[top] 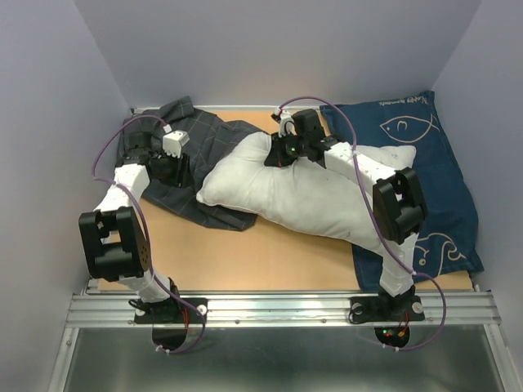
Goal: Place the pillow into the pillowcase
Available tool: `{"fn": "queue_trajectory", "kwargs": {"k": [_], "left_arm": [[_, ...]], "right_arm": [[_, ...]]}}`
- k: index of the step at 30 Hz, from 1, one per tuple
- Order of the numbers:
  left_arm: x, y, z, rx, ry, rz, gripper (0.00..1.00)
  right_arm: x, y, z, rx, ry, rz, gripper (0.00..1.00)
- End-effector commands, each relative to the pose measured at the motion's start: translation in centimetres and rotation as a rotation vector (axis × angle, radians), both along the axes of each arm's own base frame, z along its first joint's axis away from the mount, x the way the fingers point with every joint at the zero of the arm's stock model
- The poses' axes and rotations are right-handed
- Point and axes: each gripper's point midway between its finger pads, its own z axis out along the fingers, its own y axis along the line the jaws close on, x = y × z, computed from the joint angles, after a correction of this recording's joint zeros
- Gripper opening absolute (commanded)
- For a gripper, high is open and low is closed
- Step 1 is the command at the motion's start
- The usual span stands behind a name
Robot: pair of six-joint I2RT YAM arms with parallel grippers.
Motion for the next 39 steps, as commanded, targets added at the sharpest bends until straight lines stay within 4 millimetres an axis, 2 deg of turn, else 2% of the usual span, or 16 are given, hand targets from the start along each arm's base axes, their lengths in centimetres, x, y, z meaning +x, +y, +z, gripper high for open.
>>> {"fn": "queue_trajectory", "kwargs": {"k": [1, 8, 11, 12, 14, 15, 16, 19, 20, 22, 26, 31, 33, 34, 37, 39], "left_arm": [[0.5, -2.0, -0.3, -0.036, 0.003, -0.035, 0.57], [0.0, -3.6, -3.3, -0.041, 0.084, -0.041, 0.53], [-1.4, -3.4, -4.1, -0.018, 0.15, -0.077, 0.12], [-1.9, -3.3, -3.8, -0.014, 0.157, -0.089, 0.07], [-3.9, -3.9, -2.4, -0.034, 0.174, -0.146, 0.0], [-4.3, -4.0, -1.6, -0.031, 0.158, -0.194, 0.0], [-6.5, -4.8, -0.7, -0.075, 0.206, -0.252, 0.0], [-8.3, -5.5, 3.2, -0.076, 0.118, -0.421, 0.0], [-10.4, -6.1, 4.5, -0.113, 0.142, -0.466, 0.0], [-11.4, -6.6, 6.7, -0.12, 0.095, -0.541, 0.0], [-11.3, -8.0, 9.4, -0.162, 0.016, -0.568, 0.0], [-11.1, -13.6, 14.0, -0.33, -0.033, -0.708, 0.0], [-9.8, -15.6, 14.5, -0.353, -0.004, -0.684, 0.0], [-7.2, -16.3, 14.8, -0.325, -0.099, -0.662, 0.0], [-4.0, -19.0, 14.9, -0.313, -0.169, -0.567, 0.0], [-3.1, -20.7, 14.1, -0.295, -0.167, -0.571, 0.0]], "right_arm": [[0.4, -2.0, -0.5, -0.058, 0.003, -0.049, 0.01], [1.0, -2.4, -0.4, -0.07, -0.009, -0.072, 0.01], [1.8, -3.0, -0.6, -0.1, -0.025, -0.118, 0.01], [2.0, -3.1, -0.7, -0.104, -0.028, -0.127, 0.01], [2.7, -3.6, -1.3, -0.131, -0.03, -0.173, 0.01], [3.0, -3.8, -1.5, -0.141, -0.032, -0.188, 0.01], [3.3, -4.1, -2.0, -0.156, -0.025, -0.218, 0.01], [4.0, -5.1, -2.8, -0.195, -0.029, -0.277, 0.01], [4.2, -5.3, -3.2, -0.208, -0.029, -0.29, 0.01], [4.6, -6.1, -3.9, -0.242, -0.033, -0.332, 0.01], [4.6, -6.4, -4.3, -0.288, -0.052, -0.368, 0.01], [3.4, -4.9, -4.8, -0.326, -0.071, -0.345, 0.01], [2.4, -3.7, -4.8, -0.291, -0.05, -0.294, 0.0], [1.9, -3.0, -4.5, -0.258, -0.034, -0.26, 0.01], [-0.1, -1.0, -3.0, -0.171, -0.008, -0.146, 0.01], [-0.9, -0.4, -1.8, -0.126, -0.001, -0.111, 0.01]]}}
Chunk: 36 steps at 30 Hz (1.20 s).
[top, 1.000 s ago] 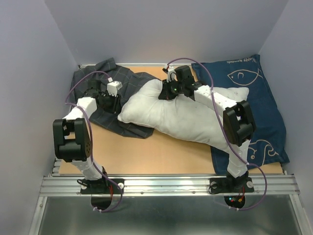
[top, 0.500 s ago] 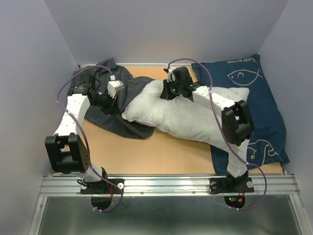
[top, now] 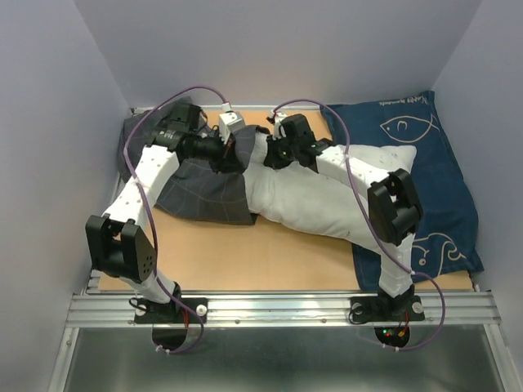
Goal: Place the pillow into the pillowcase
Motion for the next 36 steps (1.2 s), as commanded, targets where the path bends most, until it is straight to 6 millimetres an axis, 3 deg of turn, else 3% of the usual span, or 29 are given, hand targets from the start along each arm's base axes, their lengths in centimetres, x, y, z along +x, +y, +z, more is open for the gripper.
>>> {"fn": "queue_trajectory", "kwargs": {"k": [1, 2, 3, 5, 6, 7, 8, 9, 10, 11, 12, 14, 16, 17, 21, 23, 24, 25, 27, 28, 29, 30, 31, 32, 33, 34, 35, 36], "left_arm": [[2.7, -4.8, 0.8, -0.065, -0.016, 0.032, 0.0], [2.2, -5.0, 0.8, -0.06, -0.012, 0.01, 0.0], [2.1, -5.0, -0.5, -0.039, 0.008, -0.009, 0.0], [1.1, -3.7, -4.5, 0.062, 0.02, -0.027, 0.0], [0.8, -2.9, -5.5, 0.104, 0.009, -0.018, 0.0], [0.0, -1.4, -8.3, 0.19, 0.014, -0.022, 0.0], [-0.6, -0.7, -8.9, 0.22, 0.003, -0.029, 0.0], [-0.9, -0.2, -9.3, 0.243, -0.002, -0.028, 0.06], [-1.5, 0.4, -10.1, 0.265, 0.008, -0.021, 0.11], [-1.8, 0.8, -9.9, 0.272, -0.006, -0.025, 0.16], [-2.1, 1.0, -8.9, 0.266, -0.037, -0.026, 0.27], [-2.3, 1.1, -7.0, 0.253, -0.082, -0.028, 0.4], [-2.0, 0.9, -4.6, 0.235, -0.128, -0.029, 0.46], [-1.7, 0.8, -3.5, 0.224, -0.145, -0.016, 0.54], [1.7, 0.1, 3.1, 0.164, -0.253, 0.109, 0.61], [4.0, 0.3, 5.5, 0.144, -0.329, 0.196, 0.81], [4.9, 0.2, 6.0, 0.137, -0.341, 0.229, 0.99], [5.8, 0.2, 7.2, 0.118, -0.359, 0.274, 0.99], [9.4, 0.7, 7.6, 0.122, -0.392, 0.41, 0.99], [11.1, 1.1, 9.1, 0.112, -0.409, 0.495, 0.99], [13.0, 1.0, 7.3, 0.143, -0.372, 0.524, 0.99], [14.2, 1.0, 7.1, 0.153, -0.367, 0.548, 0.99], [15.7, 1.1, 8.5, 0.148, -0.397, 0.59, 0.99], [16.6, 0.9, 7.9, 0.157, -0.384, 0.596, 0.99], [18.4, 0.5, 7.0, 0.171, -0.377, 0.604, 0.99], [19.3, 0.4, 6.6, 0.178, -0.373, 0.62, 0.99], [20.5, 0.1, 4.6, 0.206, -0.347, 0.615, 0.99], [21.1, 0.0, 3.9, 0.215, -0.338, 0.623, 0.99]], "right_arm": [[-2.7, 0.0, 1.2, 0.054, 0.06, 0.083, 0.01], [-3.0, 0.2, 2.0, 0.07, 0.055, 0.1, 0.01], [-3.1, -0.1, 2.6, 0.079, 0.049, 0.096, 0.01], [-3.6, 0.0, 4.1, 0.141, 0.063, 0.132, 0.01], [-3.3, -0.7, 5.3, 0.166, 0.057, 0.116, 0.01], [-3.7, -0.7, 6.1, 0.202, 0.074, 0.125, 0.03], [-3.7, -1.0, 6.6, 0.218, 0.078, 0.128, 0.09], [-3.6, -1.6, 8.1, 0.236, 0.059, 0.115, 0.23], [-3.6, -2.1, 8.6, 0.239, 0.055, 0.107, 0.3], [-3.8, -2.7, 9.0, 0.221, 0.046, 0.103, 0.37], [-3.6, -3.6, 9.8, 0.213, 0.027, 0.084, 0.5], [-3.6, -5.0, 10.6, 0.172, 0.01, 0.073, 0.6], [-2.9, -7.0, 12.7, 0.172, -0.033, 0.04, 0.76], [-2.3, -8.2, 13.2, 0.166, -0.052, 0.013, 0.96], [0.2, -10.7, 14.7, 0.103, -0.153, -0.047, 0.99], [1.2, -10.7, 14.3, 0.08, -0.167, -0.032, 0.99], [2.0, -10.5, 13.5, 0.069, -0.161, -0.027, 0.98], [2.6, -10.3, 12.9, 0.064, -0.158, -0.024, 0.98], [4.0, -9.3, 11.2, 0.07, -0.122, -0.003, 0.97], [3.9, -8.6, 10.9, 0.088, -0.111, 0.035, 0.97], [4.0, -8.2, 10.3, 0.098, -0.097, 0.055, 0.95], [4.3, -7.7, 9.4, 0.11, -0.071, 0.067, 0.95], [4.3, -7.2, 8.9, 0.13, -0.047, 0.082, 0.95], [3.6, -6.3, 8.6, 0.173, -0.009, 0.124, 0.95], [3.6, -5.9, 7.3, 0.179, 0.025, 0.131, 0.95], [3.3, -5.4, 6.4, 0.184, 0.053, 0.139, 0.95], [3.1, -5.0, 5.9, 0.195, 0.077, 0.148, 0.94], [3.0, -4.9, 5.4, 0.2, 0.097, 0.14, 0.93]]}}
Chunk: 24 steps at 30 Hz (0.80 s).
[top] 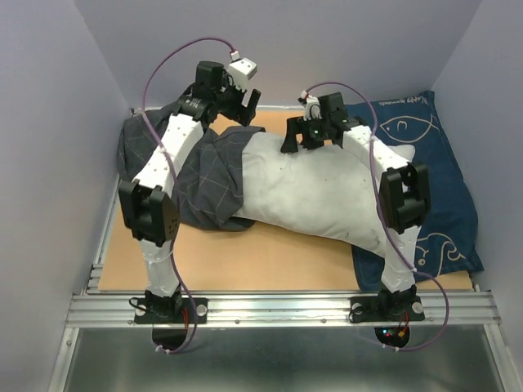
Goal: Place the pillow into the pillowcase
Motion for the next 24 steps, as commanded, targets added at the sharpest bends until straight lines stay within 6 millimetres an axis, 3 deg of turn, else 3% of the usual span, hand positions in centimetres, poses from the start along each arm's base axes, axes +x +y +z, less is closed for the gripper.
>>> {"fn": "queue_trajectory", "kwargs": {"k": [1, 2, 4, 9, 19, 24], "left_arm": [[3.6, 0.4, -1.5, 0.006, 0.016, 0.117, 0.99], [4.0, 0.0, -3.2, 0.02, 0.043, 0.098, 0.99], [4.4, -0.2, -4.0, 0.023, 0.053, 0.108, 0.98], [4.1, -1.3, -7.2, -0.002, 0.111, 0.08, 0.79], [3.4, -2.6, -8.5, 0.011, 0.137, 0.037, 0.73], [3.8, -2.7, -10.9, 0.045, 0.172, 0.065, 0.68]], "right_arm": [[-1.1, 2.5, 1.1, 0.095, 0.041, 0.08, 0.91], [-1.7, 2.8, 0.6, 0.095, 0.05, 0.11, 0.88], [-2.0, 2.7, 0.3, 0.088, 0.053, 0.114, 0.84], [-3.2, 2.3, 0.1, 0.074, 0.05, 0.14, 0.63], [-4.1, 2.7, -0.8, 0.103, 0.096, 0.167, 0.42], [-4.2, 2.9, -0.5, 0.114, 0.099, 0.176, 0.33]]}}
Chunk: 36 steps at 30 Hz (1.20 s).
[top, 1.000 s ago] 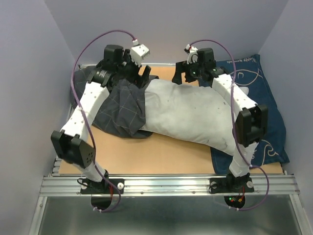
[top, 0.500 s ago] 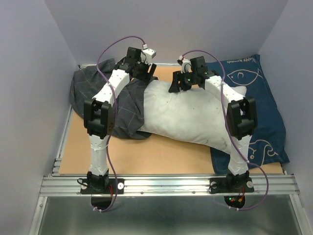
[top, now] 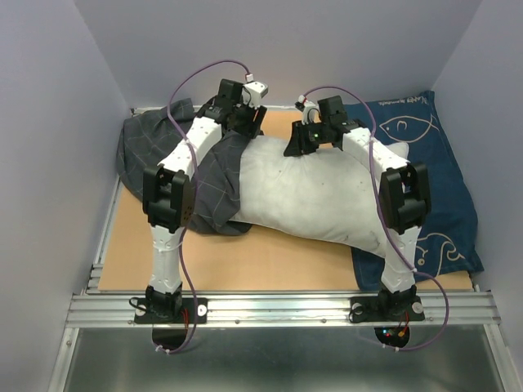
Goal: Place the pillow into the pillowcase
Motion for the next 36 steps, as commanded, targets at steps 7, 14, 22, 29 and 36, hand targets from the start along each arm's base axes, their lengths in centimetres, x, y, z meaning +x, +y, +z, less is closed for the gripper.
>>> {"fn": "queue_trajectory", "kwargs": {"k": [7, 14, 22, 29, 36], "left_arm": [[1.5, 0.2, -1.5, 0.027, -0.004, 0.054, 0.6], [2.2, -0.4, -2.0, 0.01, 0.006, 0.053, 0.59], [1.7, -3.1, -1.0, -0.119, 0.038, -0.036, 0.14], [-1.5, -8.3, 4.8, -0.299, 0.021, -0.218, 0.06], [-5.2, -13.1, 9.5, -0.476, 0.038, -0.357, 0.0]], "right_arm": [[-2.2, 1.5, 1.2, 0.057, 0.031, 0.07, 0.23], [-2.4, 1.7, 1.3, 0.07, 0.039, 0.081, 0.15], [-2.7, 1.9, 0.9, 0.084, 0.068, 0.081, 0.0], [-1.7, 3.0, 2.1, 0.134, 0.069, 0.069, 0.01], [-1.0, 4.6, 4.7, 0.216, 0.073, 0.066, 0.0]]}}
